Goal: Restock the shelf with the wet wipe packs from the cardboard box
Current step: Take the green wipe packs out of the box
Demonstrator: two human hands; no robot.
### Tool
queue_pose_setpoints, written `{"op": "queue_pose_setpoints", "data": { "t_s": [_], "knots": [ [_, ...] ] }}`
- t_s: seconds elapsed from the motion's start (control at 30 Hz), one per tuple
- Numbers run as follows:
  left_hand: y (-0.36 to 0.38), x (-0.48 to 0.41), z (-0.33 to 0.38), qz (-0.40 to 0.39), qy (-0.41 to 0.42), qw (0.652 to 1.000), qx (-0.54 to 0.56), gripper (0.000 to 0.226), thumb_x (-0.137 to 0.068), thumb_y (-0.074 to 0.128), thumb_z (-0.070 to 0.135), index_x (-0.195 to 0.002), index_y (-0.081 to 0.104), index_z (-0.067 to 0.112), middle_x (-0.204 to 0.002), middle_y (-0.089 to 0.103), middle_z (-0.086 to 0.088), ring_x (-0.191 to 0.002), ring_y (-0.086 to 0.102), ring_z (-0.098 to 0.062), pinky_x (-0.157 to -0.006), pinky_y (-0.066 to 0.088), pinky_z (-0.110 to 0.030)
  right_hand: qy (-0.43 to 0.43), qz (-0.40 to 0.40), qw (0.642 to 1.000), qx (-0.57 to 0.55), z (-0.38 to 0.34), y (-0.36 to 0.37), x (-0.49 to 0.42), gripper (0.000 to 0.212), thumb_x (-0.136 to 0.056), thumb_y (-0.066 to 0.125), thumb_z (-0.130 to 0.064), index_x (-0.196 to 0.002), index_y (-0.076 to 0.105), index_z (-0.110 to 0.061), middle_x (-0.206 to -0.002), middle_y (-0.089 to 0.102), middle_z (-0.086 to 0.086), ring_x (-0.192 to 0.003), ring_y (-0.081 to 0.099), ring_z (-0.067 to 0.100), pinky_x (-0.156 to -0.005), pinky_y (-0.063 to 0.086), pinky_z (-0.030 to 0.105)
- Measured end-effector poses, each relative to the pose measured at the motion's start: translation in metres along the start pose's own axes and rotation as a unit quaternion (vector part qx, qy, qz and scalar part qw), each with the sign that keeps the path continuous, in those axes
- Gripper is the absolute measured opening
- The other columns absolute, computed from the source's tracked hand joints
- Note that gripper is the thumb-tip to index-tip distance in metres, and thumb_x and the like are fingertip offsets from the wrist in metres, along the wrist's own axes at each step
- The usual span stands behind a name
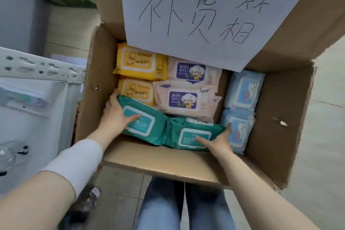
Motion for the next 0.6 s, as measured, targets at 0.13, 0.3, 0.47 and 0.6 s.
{"op": "queue_pose_setpoints", "data": {
  "t_s": [0.13, 0.3, 0.47, 0.6],
  "knots": [
    [-0.010, 0.001, 0.005, 0.015, -0.006, 1.000, 0.005, 0.115, -0.060, 0.086, 0.032, -0.147, 0.013, 0.014, -0.145, 0.031, -0.017, -0.135, 0.032, -0.032, -0.109, 0.030, -0.043, 0.007, -0.008, 1.000, -0.019, 0.008, -0.008, -0.009, 0.113, -0.055, 0.089, -0.029, -0.142, 0.020, -0.008, -0.140, 0.046, 0.010, -0.126, 0.047, 0.025, -0.108, 0.036, 0.036],
    [-0.020, 0.012, 0.008, -0.055, -0.033, 0.997, 0.046, 0.076, -0.065, 0.084, 0.029, -0.128, 0.045, 0.012, -0.129, 0.057, -0.009, -0.113, 0.057, -0.025, -0.094, 0.045, -0.035, 0.024, -0.076, 0.996, -0.043, 0.017, -0.022, 0.005, 0.059, -0.060, 0.086, -0.029, -0.111, 0.061, -0.013, -0.105, 0.068, 0.002, -0.088, 0.063, 0.013, -0.081, 0.048, 0.027],
    [-0.008, 0.021, -0.005, -0.137, -0.049, 0.975, 0.165, 0.051, -0.067, 0.082, 0.018, -0.112, 0.059, 0.015, -0.107, 0.068, 0.000, -0.097, 0.065, -0.017, -0.095, 0.051, -0.043, -0.035, -0.099, 0.994, -0.036, 0.015, -0.021, 0.014, 0.046, -0.067, 0.082, -0.018, -0.107, 0.060, -0.020, -0.098, 0.066, -0.005, -0.083, 0.060, 0.001, -0.076, 0.045, 0.020],
    [-0.004, 0.034, -0.010, -0.103, -0.024, 0.978, 0.182, 0.053, -0.067, 0.082, 0.027, -0.113, 0.057, 0.018, -0.114, 0.066, 0.001, -0.101, 0.064, -0.018, -0.095, 0.051, -0.042, -0.089, -0.055, 0.994, -0.023, 0.011, -0.021, 0.027, 0.056, -0.064, 0.084, -0.023, -0.115, 0.060, -0.015, -0.106, 0.067, -0.003, -0.096, 0.063, 0.012, -0.085, 0.048, 0.024]
  ]
}}
Point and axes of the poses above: each hand's wrist, its own x-axis away from the middle knuckle, its own y-axis out of the palm, z = x × y, the point moved 2 cm from there along -x, towards the middle knuckle
